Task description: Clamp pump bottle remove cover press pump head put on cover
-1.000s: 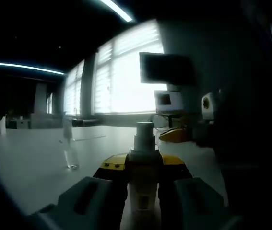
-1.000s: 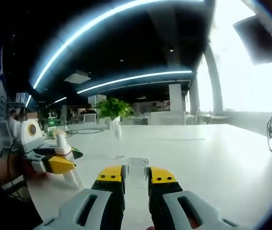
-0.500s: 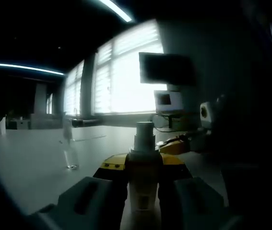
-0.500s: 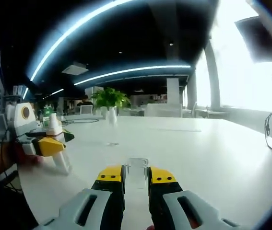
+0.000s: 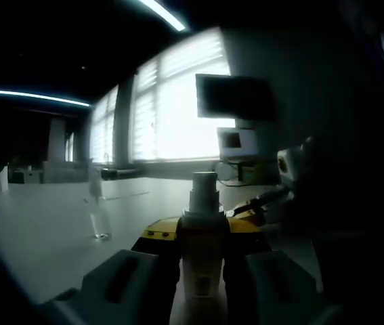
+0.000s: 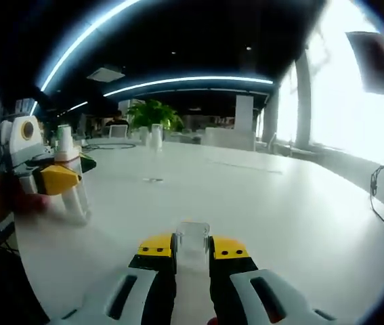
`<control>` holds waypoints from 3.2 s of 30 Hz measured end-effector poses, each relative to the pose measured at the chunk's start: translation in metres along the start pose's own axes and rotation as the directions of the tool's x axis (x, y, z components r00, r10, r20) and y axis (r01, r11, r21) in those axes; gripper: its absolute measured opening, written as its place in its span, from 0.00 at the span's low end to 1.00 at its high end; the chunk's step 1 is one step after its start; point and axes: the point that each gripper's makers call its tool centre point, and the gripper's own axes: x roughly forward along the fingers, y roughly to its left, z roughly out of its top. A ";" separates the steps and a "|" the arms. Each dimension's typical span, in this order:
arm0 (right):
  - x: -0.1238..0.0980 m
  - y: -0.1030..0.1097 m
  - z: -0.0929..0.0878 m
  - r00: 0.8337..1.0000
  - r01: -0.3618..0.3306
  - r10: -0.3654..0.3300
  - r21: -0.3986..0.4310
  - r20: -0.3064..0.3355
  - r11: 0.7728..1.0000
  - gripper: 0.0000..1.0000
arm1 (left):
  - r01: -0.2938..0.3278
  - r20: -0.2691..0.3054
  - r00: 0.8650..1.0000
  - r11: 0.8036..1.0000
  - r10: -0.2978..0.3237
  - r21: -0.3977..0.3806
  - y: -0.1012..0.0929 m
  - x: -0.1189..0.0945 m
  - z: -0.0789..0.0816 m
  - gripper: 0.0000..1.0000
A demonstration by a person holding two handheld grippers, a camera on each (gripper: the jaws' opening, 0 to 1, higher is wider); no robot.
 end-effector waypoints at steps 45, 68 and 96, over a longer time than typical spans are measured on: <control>-0.010 0.007 0.017 0.995 -0.046 0.045 0.014 0.093 0.999 0.30 | -0.002 -0.002 1.000 1.000 0.002 -0.002 0.000 0.000 0.000 0.14; -0.051 0.027 0.102 0.932 -0.173 0.144 0.059 0.332 0.983 0.29 | -0.012 -0.007 1.000 0.999 0.012 -0.030 0.004 0.000 -0.001 0.14; -0.067 0.048 0.117 0.885 -0.276 0.266 -0.029 0.382 0.961 0.26 | -0.032 -0.009 0.999 0.998 0.031 -0.050 0.008 0.000 -0.002 0.14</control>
